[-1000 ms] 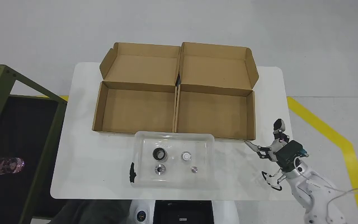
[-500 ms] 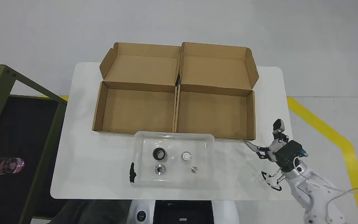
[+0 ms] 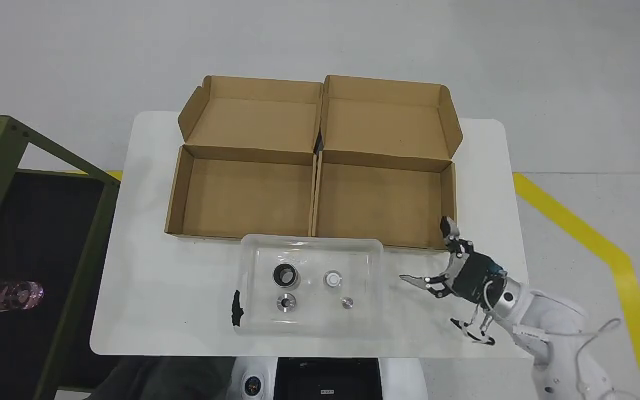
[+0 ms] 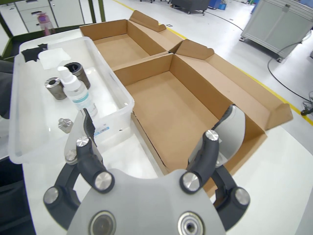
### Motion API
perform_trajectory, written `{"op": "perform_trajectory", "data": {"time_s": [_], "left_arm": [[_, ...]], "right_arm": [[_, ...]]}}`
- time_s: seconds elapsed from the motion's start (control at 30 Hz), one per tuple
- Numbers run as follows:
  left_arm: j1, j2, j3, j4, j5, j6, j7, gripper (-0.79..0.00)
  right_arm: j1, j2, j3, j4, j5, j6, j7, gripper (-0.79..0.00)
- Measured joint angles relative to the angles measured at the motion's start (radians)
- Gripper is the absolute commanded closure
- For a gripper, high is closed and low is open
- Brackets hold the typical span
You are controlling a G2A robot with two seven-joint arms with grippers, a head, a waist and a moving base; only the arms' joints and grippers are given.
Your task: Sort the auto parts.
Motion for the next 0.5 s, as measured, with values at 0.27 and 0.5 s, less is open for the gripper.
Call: {"op": "perform_trajectory", "data": {"time_s": [0.27,0.5], "left_arm": [[0.000,0.000,0.000,0.000,0.000,0.000,0.000,-0.785],[0.000,0.000,0.000,0.000,0.000,0.000,0.000,-0.785]], "right_arm": [[0.050,0.009,-0.083,-0.051,0.049,-0.103,0.135,-0.785],[0.122,0.015,-0.202,-0.063,0.098,-0.109,0.271,-0.785]]}}
